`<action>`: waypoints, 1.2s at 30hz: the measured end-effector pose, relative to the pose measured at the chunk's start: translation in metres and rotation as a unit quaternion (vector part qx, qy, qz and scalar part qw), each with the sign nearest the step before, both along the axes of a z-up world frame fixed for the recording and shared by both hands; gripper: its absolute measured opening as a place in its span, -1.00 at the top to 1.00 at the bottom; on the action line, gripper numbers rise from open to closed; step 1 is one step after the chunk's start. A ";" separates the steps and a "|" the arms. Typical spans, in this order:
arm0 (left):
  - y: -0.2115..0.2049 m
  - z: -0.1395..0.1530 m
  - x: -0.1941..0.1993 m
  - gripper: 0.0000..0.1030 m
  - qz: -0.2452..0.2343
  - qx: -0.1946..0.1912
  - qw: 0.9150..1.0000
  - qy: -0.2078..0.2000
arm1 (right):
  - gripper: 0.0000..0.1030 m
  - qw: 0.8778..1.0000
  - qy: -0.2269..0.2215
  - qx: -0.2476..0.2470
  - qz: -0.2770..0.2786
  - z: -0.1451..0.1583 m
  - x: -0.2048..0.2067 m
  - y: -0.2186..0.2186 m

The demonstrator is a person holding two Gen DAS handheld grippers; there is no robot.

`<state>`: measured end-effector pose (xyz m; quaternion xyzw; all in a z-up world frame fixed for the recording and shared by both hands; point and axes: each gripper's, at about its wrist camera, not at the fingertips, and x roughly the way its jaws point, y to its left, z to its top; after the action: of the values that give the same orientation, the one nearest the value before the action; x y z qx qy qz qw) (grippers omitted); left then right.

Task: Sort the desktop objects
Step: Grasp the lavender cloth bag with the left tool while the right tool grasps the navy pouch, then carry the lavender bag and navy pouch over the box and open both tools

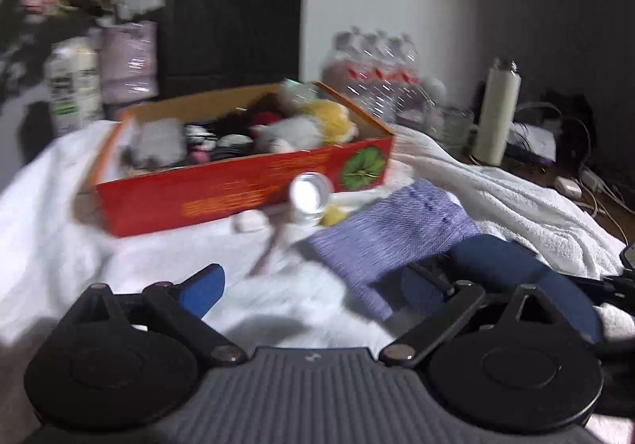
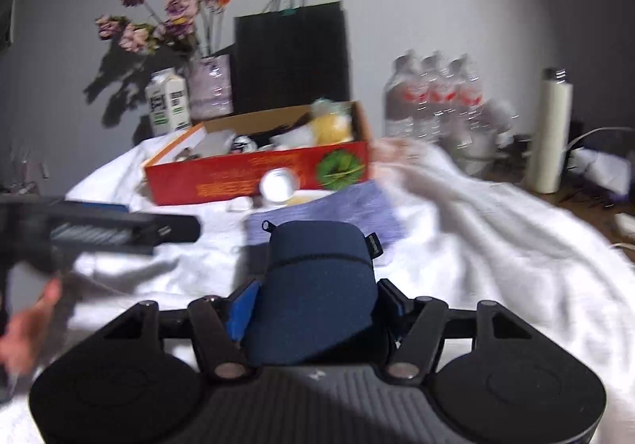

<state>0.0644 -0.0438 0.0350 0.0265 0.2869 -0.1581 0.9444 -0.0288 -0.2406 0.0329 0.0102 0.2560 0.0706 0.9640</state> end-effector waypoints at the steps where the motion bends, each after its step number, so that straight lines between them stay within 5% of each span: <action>1: -0.007 -0.004 0.010 -0.90 -0.004 0.003 1.000 0.008 | -0.23 1.000 0.002 -0.005 -0.009 -0.001 -0.002 -0.005; 9: -0.035 -0.037 0.059 -0.89 -0.027 0.013 0.998 0.060 | -0.25 0.999 0.013 -0.021 -0.023 -0.026 0.001 -0.013; 14: -0.033 -0.037 0.070 -0.76 -0.014 -0.005 0.998 0.065 | -0.27 0.999 0.034 0.024 -0.023 -0.029 0.007 -0.027; 17: -0.036 -0.036 0.072 -0.35 -0.004 0.000 0.999 0.050 | -0.28 0.998 0.036 0.037 -0.023 -0.030 0.007 -0.030; 19: -0.037 -0.033 0.069 0.32 -0.006 0.007 0.999 0.038 | -0.31 0.999 0.036 0.033 -0.023 -0.031 0.007 -0.029; 23: -0.037 -0.022 0.060 0.79 -0.024 -0.006 0.999 0.037 | -0.43 0.999 0.040 0.014 -0.019 -0.031 0.011 -0.021; 27: -0.027 -0.004 0.034 0.84 -0.008 -0.028 1.000 0.011 | -0.48 0.999 0.042 0.004 -0.019 -0.030 0.019 -0.019; 36: 0.017 0.012 -0.059 0.85 0.027 -0.055 0.998 -0.020 | -0.17 0.999 0.020 0.031 -0.014 -0.021 0.008 -0.021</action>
<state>0.0050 -0.0264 0.0469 -0.0296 0.2592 -0.1478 0.9540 -0.0212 -0.2620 0.0122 0.0449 0.2727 0.0644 0.9589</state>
